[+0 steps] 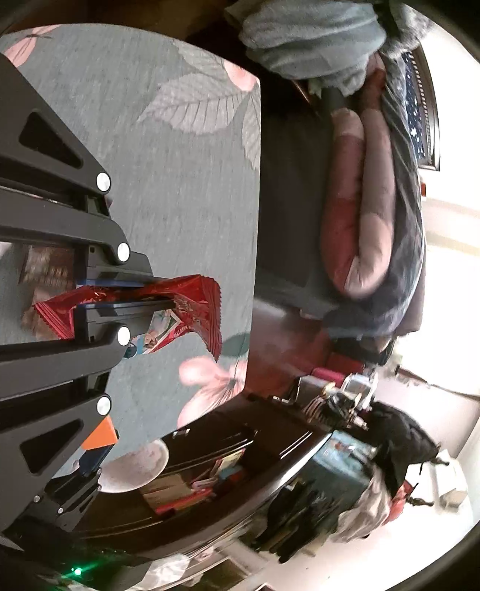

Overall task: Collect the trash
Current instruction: 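Carry both items over the wastebasket and open both grippers to drop them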

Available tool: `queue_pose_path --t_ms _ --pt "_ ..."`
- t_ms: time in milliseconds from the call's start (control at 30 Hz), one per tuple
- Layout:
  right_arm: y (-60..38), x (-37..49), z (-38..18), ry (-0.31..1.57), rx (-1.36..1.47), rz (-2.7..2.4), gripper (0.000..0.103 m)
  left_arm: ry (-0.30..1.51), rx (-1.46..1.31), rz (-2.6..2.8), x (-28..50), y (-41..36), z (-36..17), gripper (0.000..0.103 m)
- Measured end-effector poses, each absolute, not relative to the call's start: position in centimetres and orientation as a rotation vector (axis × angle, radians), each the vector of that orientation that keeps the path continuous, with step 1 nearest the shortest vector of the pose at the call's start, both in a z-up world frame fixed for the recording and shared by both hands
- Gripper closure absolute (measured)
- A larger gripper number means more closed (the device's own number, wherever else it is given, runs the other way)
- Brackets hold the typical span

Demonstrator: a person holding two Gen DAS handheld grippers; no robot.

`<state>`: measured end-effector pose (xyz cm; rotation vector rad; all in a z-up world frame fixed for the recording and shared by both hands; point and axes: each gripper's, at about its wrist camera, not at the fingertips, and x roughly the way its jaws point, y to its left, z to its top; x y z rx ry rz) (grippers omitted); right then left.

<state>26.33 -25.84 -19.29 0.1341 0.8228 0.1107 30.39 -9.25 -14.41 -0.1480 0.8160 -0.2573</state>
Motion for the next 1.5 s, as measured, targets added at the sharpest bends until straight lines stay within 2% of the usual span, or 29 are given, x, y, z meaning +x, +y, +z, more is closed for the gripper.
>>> queue_pose_path --t_ms 1000,1267,1500 --pt "-47.5 19.5 -19.6 0.722 0.361 -0.197 0.059 0.837 0.069 -0.571 27.0 -31.1 -15.2 0.097" --pt "-54.1 19.8 -21.5 0.717 0.422 -0.313 0.059 0.846 0.133 -0.637 27.9 -37.8 -16.9 0.097" --pt "-58.4 21.1 -24.1 0.740 0.429 -0.383 0.059 0.891 0.180 -0.648 29.9 -43.3 -20.3 0.097"
